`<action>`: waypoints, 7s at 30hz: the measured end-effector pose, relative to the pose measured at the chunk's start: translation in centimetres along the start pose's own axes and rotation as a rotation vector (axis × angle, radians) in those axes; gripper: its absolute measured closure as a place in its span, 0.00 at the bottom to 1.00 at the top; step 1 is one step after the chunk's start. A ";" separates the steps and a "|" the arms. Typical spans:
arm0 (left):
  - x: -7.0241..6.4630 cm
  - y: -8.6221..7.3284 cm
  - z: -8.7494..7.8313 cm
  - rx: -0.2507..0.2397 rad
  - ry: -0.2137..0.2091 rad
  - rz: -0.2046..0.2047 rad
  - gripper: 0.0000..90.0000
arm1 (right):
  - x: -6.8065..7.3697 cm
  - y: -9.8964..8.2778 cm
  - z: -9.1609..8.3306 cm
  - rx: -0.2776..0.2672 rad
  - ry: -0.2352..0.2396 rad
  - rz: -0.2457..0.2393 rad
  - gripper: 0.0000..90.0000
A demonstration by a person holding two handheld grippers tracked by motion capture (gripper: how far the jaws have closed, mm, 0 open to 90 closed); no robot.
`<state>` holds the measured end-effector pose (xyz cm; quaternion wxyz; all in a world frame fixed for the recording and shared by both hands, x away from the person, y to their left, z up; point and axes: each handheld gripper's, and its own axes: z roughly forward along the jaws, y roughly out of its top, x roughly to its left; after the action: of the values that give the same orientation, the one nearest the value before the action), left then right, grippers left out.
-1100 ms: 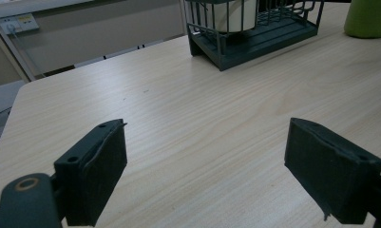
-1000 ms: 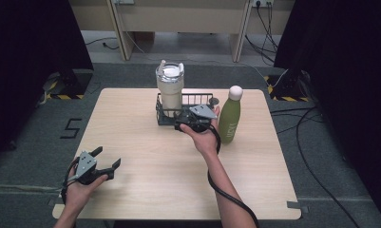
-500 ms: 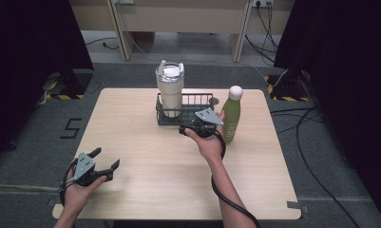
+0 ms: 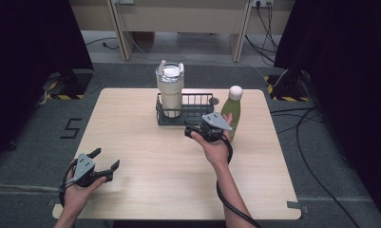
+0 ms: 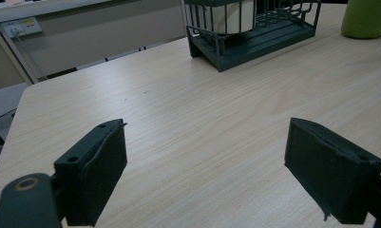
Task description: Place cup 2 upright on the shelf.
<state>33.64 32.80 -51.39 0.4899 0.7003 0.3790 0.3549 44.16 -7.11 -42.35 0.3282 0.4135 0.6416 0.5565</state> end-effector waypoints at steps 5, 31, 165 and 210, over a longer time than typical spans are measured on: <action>0.0 0.0 0.1 0.000 -0.002 -0.001 0.15 | -0.6 0.4 -1.2 -0.025 -0.021 0.007 0.14; -0.1 0.2 0.6 0.000 -0.020 0.009 0.15 | -3.3 1.7 -4.4 -0.093 -0.109 0.042 0.15; 0.3 -0.2 0.4 0.016 -0.008 -0.006 0.15 | -7.4 4.0 -1.8 -0.163 -0.185 0.030 0.29; 0.4 -0.2 0.4 0.013 -0.009 -0.010 0.15 | -6.3 6.9 -0.1 -0.197 -0.152 0.022 0.29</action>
<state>34.10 33.05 -51.65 0.4888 0.7031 0.3825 0.3470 47.98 -12.58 -35.73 0.4087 0.4275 0.5525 0.5873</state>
